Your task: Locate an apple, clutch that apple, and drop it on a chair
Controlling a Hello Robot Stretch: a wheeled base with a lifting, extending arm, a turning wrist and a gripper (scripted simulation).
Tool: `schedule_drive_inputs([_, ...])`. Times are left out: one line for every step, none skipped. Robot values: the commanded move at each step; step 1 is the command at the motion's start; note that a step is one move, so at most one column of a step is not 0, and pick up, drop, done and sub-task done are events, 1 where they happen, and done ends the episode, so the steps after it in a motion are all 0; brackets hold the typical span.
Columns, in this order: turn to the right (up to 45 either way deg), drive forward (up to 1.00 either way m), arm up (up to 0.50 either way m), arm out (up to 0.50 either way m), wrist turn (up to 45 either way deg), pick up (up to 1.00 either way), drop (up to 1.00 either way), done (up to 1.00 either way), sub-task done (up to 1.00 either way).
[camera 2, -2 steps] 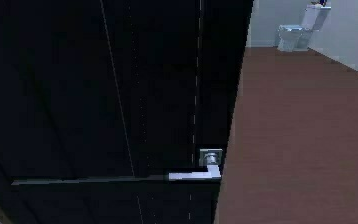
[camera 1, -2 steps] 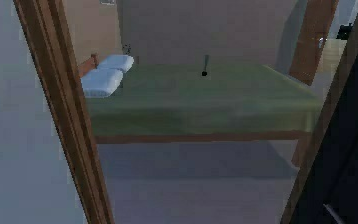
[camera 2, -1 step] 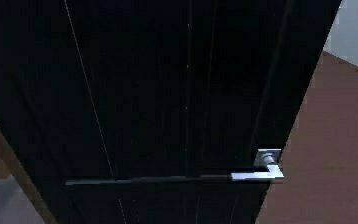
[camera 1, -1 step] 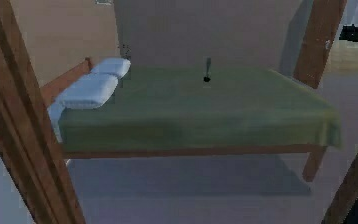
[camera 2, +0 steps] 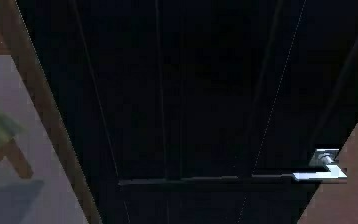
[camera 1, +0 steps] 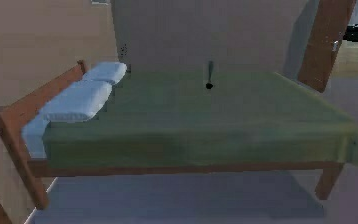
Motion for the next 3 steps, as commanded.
schedule_drive_inputs([45.0,0.0,0.0,0.0,0.0,0.0,0.0,0.0,0.0])
schedule_drive_inputs([0.0,0.1,0.0,0.0,0.0,0.0,0.0,0.0,0.0])
schedule_drive_inputs([-33.0,0.0,0.0,0.0,0.0,0.0,0.0,0.0,0.0])
